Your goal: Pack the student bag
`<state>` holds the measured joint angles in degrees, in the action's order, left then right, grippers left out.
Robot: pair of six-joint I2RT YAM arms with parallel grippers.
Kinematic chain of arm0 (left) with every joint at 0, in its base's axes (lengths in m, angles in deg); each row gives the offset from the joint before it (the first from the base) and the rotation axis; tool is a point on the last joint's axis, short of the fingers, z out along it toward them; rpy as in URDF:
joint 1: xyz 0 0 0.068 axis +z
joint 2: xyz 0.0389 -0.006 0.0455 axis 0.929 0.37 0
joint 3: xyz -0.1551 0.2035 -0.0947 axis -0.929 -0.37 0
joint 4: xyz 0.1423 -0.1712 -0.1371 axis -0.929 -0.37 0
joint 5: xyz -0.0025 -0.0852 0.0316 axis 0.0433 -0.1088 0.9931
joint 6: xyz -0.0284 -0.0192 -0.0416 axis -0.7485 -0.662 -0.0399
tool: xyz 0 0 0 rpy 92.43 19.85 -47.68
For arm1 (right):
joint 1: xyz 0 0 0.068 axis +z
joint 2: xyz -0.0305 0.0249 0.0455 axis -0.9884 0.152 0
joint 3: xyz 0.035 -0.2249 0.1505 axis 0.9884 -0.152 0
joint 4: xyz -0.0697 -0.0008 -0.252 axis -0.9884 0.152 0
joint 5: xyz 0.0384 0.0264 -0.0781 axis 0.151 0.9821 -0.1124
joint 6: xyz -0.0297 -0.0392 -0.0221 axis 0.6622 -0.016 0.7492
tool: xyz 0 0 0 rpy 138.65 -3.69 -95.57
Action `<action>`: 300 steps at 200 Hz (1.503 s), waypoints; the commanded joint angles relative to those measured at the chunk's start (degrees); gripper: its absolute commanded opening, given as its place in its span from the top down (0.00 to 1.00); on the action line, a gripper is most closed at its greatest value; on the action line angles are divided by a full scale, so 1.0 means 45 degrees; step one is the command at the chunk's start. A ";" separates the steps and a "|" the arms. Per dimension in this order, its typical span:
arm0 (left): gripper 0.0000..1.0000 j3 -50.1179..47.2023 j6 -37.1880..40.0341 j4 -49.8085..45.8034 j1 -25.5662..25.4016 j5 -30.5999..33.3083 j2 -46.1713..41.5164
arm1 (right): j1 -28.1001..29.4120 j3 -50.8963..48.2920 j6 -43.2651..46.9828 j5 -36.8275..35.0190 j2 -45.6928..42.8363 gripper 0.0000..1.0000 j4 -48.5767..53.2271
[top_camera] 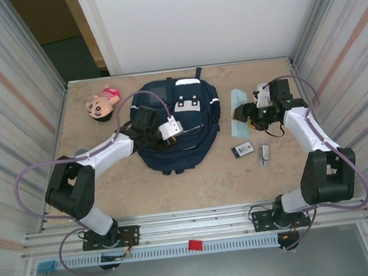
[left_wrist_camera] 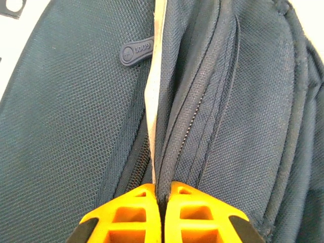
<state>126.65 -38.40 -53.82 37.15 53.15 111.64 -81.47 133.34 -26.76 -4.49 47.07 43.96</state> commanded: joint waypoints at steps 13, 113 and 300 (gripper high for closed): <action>1.00 0.0534 -0.2934 -0.1403 -0.1081 0.0402 -0.1990 | -0.0451 -0.0240 -0.0585 0.1531 -0.0742 0.53 0.0073; 1.00 0.3020 -0.8238 -0.2213 -0.1415 0.0719 -0.2816 | 0.0808 -0.1731 -0.1861 0.3143 -0.3288 0.54 0.1998; 1.00 0.4261 -0.9630 -0.1422 -0.1206 -0.0845 -0.2928 | 0.7574 -0.1305 -1.1268 -0.4067 0.1879 0.52 -0.7675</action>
<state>144.02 -80.39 -68.75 31.90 51.66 102.20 -48.51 122.35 -72.83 -13.74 50.81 16.25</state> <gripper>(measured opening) 0.065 0.637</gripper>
